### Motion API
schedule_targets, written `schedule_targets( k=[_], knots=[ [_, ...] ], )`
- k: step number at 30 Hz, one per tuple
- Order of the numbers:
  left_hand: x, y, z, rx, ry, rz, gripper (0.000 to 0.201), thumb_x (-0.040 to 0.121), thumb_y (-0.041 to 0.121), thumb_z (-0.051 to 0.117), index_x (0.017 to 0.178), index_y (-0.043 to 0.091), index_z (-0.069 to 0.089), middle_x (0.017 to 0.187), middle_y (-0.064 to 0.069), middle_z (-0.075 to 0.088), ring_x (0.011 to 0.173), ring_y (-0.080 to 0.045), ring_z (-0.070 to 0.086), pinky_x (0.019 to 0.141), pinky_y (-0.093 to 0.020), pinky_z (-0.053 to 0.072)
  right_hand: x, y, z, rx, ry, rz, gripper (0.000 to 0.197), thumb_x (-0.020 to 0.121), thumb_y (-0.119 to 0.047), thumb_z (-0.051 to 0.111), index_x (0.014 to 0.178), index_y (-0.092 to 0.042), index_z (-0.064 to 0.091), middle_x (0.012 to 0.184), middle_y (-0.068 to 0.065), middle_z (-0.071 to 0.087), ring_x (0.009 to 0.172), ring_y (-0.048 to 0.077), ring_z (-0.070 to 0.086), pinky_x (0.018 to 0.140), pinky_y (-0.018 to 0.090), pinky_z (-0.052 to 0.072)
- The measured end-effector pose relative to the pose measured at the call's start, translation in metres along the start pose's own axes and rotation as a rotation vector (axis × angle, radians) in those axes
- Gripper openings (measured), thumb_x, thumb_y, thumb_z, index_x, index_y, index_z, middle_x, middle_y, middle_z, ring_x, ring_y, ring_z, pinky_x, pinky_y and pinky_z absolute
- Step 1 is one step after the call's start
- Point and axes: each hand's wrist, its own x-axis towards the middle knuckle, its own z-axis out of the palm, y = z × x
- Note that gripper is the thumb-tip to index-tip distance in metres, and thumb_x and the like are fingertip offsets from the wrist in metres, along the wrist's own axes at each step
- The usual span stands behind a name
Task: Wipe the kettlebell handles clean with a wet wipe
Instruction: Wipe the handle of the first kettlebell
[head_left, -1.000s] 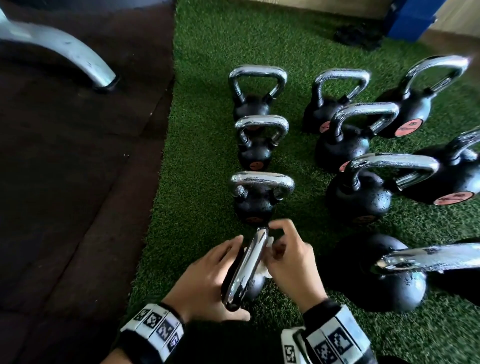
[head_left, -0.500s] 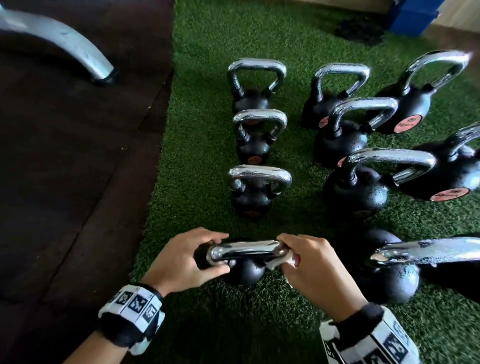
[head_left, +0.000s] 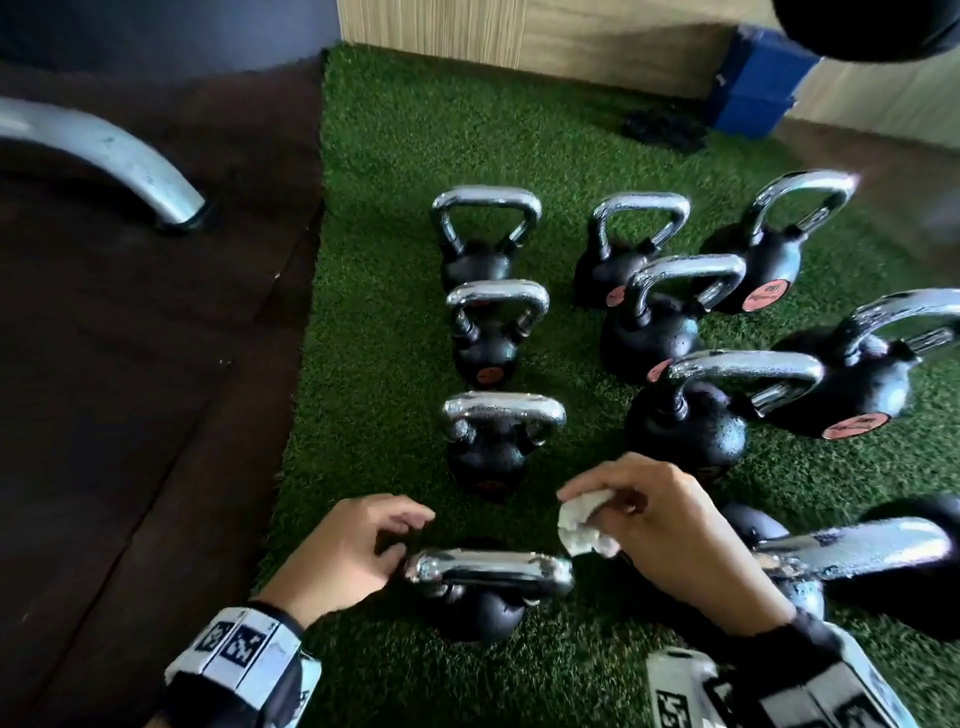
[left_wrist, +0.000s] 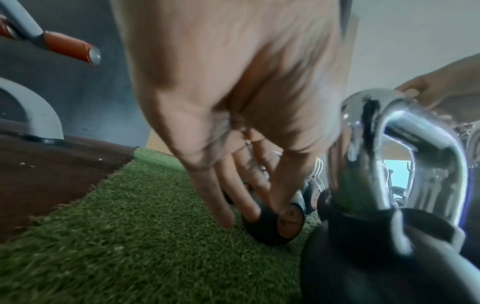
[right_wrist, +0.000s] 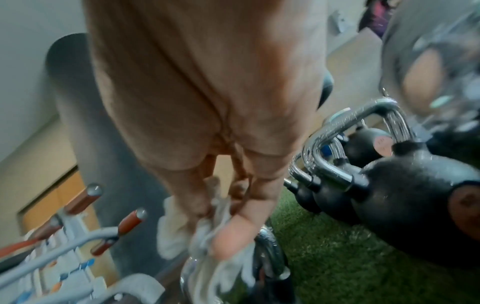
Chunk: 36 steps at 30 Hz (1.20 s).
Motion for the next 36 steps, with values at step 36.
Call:
schedule_targets(
  k=[36],
  knots=[
    [0.137, 0.0, 0.024, -0.284, 0.128, 0.133, 0.074, 0.055, 0.068, 0.093, 0.123, 0.057, 0.063, 0.118, 0.039, 0.067, 0.113, 0.017, 0.06, 0.094, 0.0, 0.041, 0.102, -0.047, 0.027, -0.342, 0.026, -0.058, 0.029, 0.088, 0.003, 0.061, 0.099, -0.017, 0.079, 0.098, -0.002, 0.062, 0.089, 0.014, 0.062, 0.079, 0.029, 0.052]
  ],
)
